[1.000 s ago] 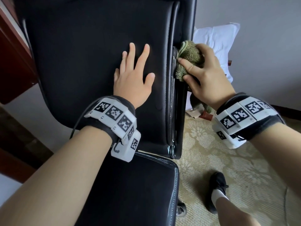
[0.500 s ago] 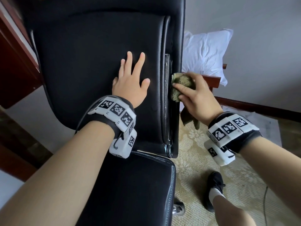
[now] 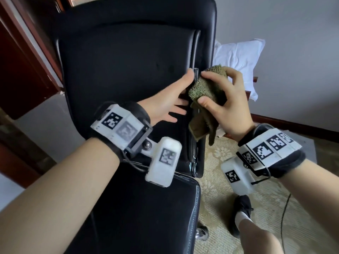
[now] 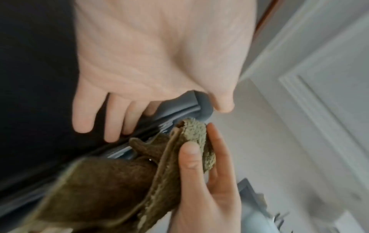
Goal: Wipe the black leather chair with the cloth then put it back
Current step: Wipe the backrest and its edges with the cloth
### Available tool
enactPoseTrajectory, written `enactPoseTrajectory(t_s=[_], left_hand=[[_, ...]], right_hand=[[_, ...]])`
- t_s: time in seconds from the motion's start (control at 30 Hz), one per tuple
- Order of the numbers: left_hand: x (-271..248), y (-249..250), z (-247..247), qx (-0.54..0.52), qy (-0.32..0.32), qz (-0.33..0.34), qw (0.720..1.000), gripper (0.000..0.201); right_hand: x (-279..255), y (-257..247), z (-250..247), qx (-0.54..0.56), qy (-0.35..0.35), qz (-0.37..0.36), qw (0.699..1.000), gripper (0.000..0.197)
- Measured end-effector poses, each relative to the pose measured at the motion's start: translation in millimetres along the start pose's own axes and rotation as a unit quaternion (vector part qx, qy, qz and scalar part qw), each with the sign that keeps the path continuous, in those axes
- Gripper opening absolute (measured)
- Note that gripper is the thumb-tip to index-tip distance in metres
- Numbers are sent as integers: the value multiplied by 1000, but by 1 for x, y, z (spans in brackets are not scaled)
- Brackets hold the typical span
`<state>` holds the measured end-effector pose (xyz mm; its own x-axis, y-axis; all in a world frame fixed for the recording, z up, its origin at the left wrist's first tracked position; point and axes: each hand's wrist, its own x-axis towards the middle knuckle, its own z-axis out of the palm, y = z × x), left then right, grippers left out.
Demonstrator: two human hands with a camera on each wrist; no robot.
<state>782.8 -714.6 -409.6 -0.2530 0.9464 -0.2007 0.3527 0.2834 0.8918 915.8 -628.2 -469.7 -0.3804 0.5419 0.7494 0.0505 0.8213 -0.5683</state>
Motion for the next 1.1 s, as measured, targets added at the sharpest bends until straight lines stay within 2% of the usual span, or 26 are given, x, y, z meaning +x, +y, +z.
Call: enactPoseTrajectory(t_s=[0.07, 0.17, 0.27, 0.43, 0.53, 0.63, 0.73, 0.83, 1.0, 1.1], left_hand=[[-7, 2, -4, -83, -25, -40, 995, 87], [-21, 1, -18, -169, -40, -60, 983, 88], [-36, -3, -36, -217, -43, -60, 973, 80], [-64, -9, -63, -250, 39, -26, 967, 35], [-82, -9, -77, -282, 34, -18, 959, 44], [-98, -9, -85, -249, 15, -5, 969, 55], [-113, -9, -90, -199, -11, 8, 980, 44], [-122, -12, -96, -148, -24, 8, 989, 35], [-130, -16, -102, -78, 69, 6, 995, 20], [-136, -12, -118, -9, 121, -5, 993, 14]], right_hand=[[1, -13, 2, 22, -4, -20, 1000, 47], [5, -34, 7, 44, -25, -73, 996, 48], [11, -53, 15, 45, -55, -119, 990, 49], [16, -73, 29, 52, -124, -107, 985, 52], [13, -86, 41, 45, -166, -109, 979, 53], [10, -103, 51, 39, -194, -82, 977, 76], [9, -117, 61, 56, -218, -71, 972, 102], [9, -129, 70, 31, -252, -46, 966, 113], [9, -144, 73, 93, -325, -26, 941, 122], [9, -128, 72, 141, -344, 52, 927, 120]])
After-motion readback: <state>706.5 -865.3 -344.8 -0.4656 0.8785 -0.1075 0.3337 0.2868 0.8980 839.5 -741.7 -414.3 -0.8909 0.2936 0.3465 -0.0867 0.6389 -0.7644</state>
